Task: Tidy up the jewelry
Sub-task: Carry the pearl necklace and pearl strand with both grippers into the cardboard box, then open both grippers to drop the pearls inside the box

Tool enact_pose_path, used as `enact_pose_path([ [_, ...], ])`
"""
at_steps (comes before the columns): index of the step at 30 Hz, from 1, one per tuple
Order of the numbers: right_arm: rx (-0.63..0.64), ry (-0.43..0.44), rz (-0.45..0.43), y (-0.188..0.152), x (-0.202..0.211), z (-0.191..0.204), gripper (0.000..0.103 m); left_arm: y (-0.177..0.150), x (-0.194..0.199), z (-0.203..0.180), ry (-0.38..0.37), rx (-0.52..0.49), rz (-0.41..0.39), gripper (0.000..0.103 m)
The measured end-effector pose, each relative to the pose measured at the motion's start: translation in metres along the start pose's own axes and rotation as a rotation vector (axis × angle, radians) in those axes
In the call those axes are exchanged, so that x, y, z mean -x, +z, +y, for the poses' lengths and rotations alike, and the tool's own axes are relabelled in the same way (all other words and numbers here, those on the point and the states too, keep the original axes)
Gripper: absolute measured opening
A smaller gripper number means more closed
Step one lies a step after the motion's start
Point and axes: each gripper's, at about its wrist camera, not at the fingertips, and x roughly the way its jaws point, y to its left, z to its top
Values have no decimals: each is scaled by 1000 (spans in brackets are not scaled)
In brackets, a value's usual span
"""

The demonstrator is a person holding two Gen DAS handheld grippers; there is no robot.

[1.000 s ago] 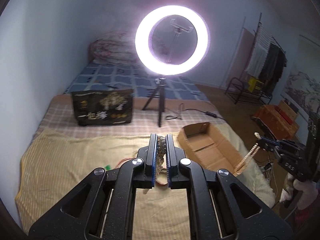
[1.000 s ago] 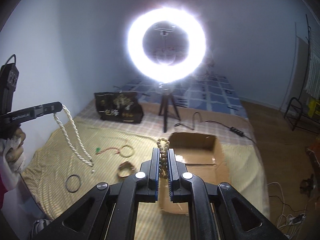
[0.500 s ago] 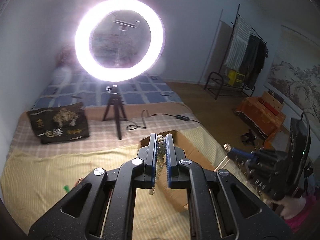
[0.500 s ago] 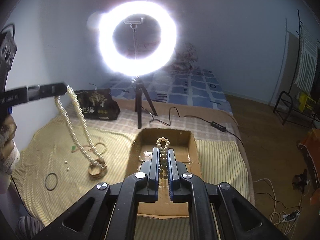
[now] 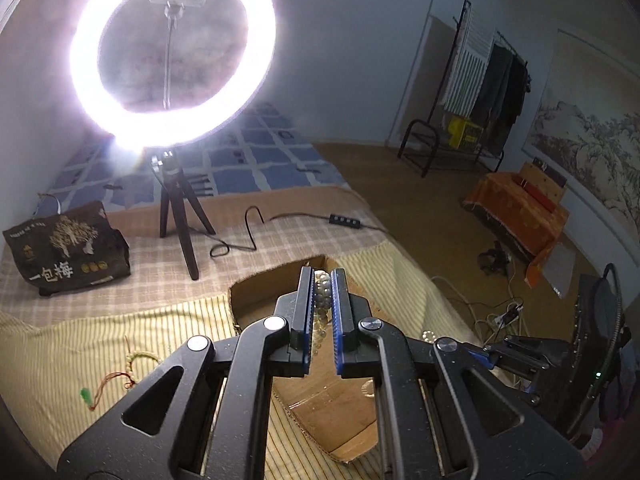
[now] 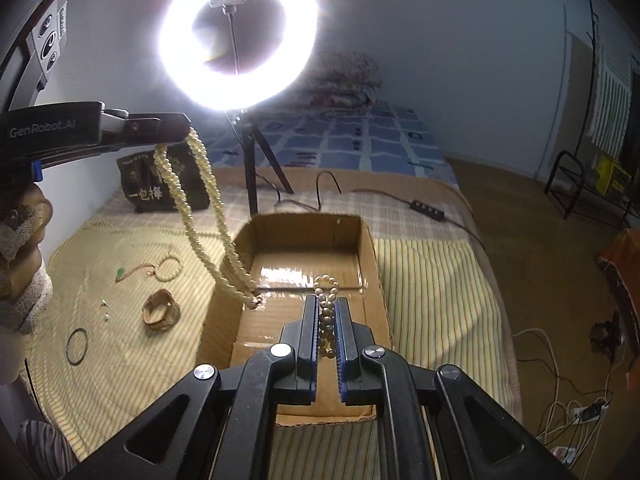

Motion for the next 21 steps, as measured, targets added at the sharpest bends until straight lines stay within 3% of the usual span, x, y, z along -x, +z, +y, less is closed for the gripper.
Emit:
enact_pose_path([
  [11,-68,17,75,-31,-34,-21,5,-21,-56,0,41,-13,99,6],
  [18,-73,32,108,-41,-43,-18,5,-29,-69,2,52,-28,130,6],
  [19,-71,34,110,-42,-44,-17,8,-29,-69,3,54,-28,129,6],
  [21,-64,35,106,-42,-43,-14,25,-28,-68,3,54,-29,126,6],
])
